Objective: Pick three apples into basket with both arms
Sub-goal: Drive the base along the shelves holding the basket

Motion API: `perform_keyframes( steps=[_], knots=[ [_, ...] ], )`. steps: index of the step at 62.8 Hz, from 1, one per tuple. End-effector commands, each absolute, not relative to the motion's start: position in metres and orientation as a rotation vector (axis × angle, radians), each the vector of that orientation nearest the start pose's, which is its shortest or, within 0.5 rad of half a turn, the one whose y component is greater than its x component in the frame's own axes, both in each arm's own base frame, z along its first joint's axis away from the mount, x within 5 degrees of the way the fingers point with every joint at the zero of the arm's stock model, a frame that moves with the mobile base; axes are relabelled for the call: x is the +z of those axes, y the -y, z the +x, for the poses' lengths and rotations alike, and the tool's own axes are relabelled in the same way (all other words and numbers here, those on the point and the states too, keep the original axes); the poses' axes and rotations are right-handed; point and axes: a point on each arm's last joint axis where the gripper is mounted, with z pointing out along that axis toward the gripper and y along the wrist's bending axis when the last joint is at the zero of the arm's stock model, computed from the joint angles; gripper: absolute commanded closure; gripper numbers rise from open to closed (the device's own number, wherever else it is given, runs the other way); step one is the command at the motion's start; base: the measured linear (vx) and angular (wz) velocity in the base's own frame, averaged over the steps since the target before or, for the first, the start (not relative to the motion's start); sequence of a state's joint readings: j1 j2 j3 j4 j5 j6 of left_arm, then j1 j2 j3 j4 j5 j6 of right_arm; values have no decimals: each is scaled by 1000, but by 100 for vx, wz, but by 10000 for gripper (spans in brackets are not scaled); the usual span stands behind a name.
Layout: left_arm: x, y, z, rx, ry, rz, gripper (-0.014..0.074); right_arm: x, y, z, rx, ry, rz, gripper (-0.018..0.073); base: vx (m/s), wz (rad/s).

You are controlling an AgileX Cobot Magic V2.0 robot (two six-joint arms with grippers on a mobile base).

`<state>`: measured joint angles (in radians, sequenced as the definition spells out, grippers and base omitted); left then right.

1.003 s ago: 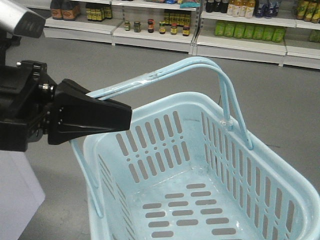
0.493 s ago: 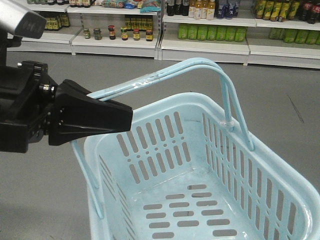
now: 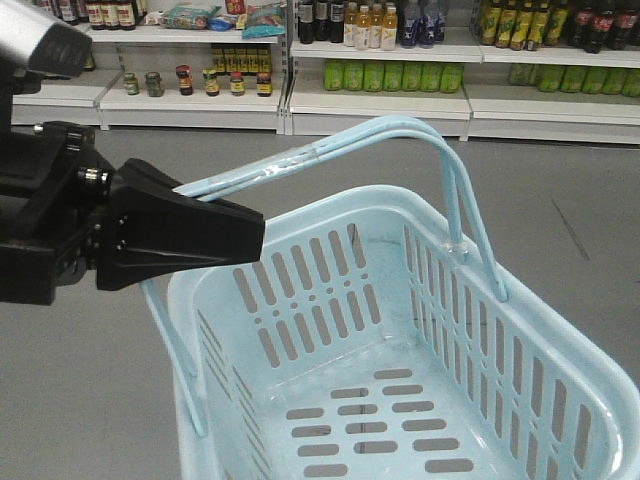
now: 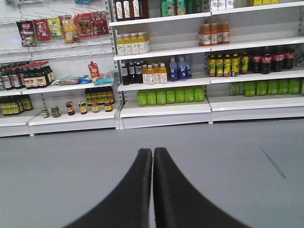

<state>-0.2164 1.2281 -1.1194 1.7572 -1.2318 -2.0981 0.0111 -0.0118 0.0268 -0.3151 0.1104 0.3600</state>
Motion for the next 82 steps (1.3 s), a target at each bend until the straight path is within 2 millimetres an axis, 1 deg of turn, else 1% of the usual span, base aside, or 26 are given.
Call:
perform_keyframes(
  steps=[1,39,82],
  knots=[
    [412,130,179,-1412,-1709,1070,602,197,1,56,16,-1538,22,564,28,-13],
    [412,130,179,-1412,-1709,1070,602,197,1,56,16,-1538,22,564,24,-20],
    [412,130,179,-1412,-1709,1070,602,197,1,56,16,-1538,22,564,16,-50]
  ],
)
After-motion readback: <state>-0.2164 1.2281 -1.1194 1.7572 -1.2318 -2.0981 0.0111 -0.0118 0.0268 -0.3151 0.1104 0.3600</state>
